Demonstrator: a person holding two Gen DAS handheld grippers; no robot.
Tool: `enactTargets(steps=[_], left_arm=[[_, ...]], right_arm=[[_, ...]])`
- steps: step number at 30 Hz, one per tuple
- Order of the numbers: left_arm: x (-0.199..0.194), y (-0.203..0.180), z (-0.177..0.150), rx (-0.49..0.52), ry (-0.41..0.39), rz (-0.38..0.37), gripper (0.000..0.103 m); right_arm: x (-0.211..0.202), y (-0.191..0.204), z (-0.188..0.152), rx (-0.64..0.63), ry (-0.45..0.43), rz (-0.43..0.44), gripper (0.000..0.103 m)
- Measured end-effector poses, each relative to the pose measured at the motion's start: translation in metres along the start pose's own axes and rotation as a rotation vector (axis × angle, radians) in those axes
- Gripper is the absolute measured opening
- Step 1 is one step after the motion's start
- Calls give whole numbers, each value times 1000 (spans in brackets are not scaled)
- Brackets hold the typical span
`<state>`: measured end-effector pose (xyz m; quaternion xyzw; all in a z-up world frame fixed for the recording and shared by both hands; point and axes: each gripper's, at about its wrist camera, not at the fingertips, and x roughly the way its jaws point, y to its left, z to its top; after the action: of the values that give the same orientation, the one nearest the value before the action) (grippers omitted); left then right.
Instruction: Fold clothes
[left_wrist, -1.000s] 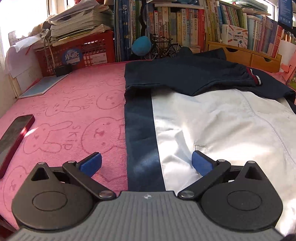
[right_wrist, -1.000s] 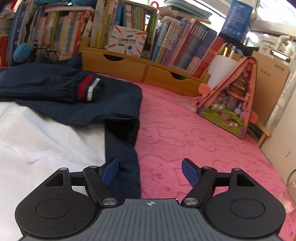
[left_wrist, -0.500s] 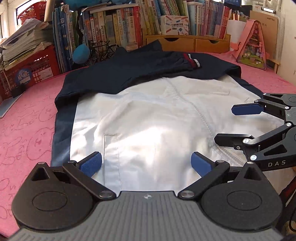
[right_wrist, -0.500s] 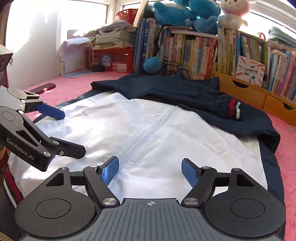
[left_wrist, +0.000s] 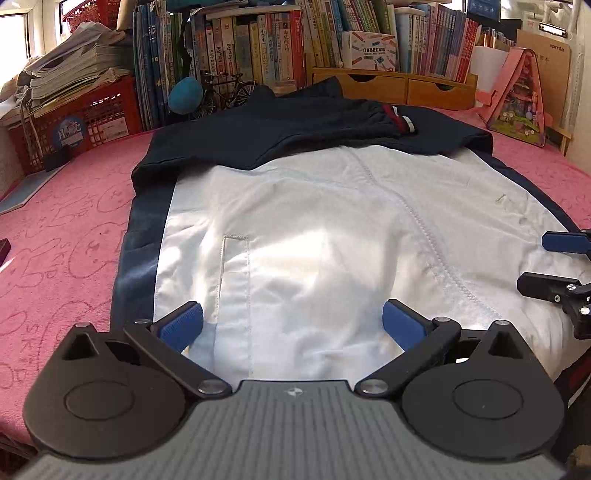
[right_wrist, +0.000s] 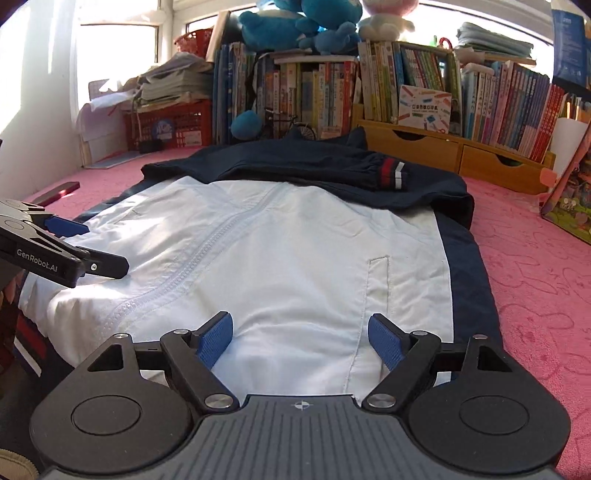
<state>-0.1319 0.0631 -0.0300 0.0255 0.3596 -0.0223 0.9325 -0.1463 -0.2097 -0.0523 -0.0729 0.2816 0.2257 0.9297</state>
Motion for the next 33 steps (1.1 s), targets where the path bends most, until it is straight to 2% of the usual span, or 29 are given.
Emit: enactTargets(steps=[3, 10, 15, 19, 21, 22, 25, 26, 30, 33], left_arm=[[-6, 2, -6, -3, -2, 5, 103], [-11, 7, -8, -9, 18, 0, 103], [-15, 11, -11, 2, 24, -10, 103], [-31, 25, -26, 42, 40, -67, 103], [-45, 31, -41, 90, 81, -52, 103], [-52, 34, -48, 113, 104, -45, 103], [-53, 43, -75, 120, 294, -31, 103], [-53, 46, -85, 119, 321, -32, 103], [-36, 45, -104, 109, 345, 35, 103], [-15, 24, -108, 202, 311, 110, 103]], right_arm=[[-9, -9, -7, 14, -1, -40, 81], [-20, -15, -15, 2, 0, -56, 81], [-31, -34, -24, 48, 10, -107, 87], [-47, -50, -35, 90, 26, -141, 90], [-56, -54, -42, 104, 37, -140, 90], [-61, -53, -47, 91, 37, -141, 90], [-78, -47, -66, 38, 92, -113, 88], [-82, -46, -72, 26, 118, -98, 88], [-78, -33, -89, -78, 174, -116, 88], [-61, -15, -101, -267, 212, -178, 88]])
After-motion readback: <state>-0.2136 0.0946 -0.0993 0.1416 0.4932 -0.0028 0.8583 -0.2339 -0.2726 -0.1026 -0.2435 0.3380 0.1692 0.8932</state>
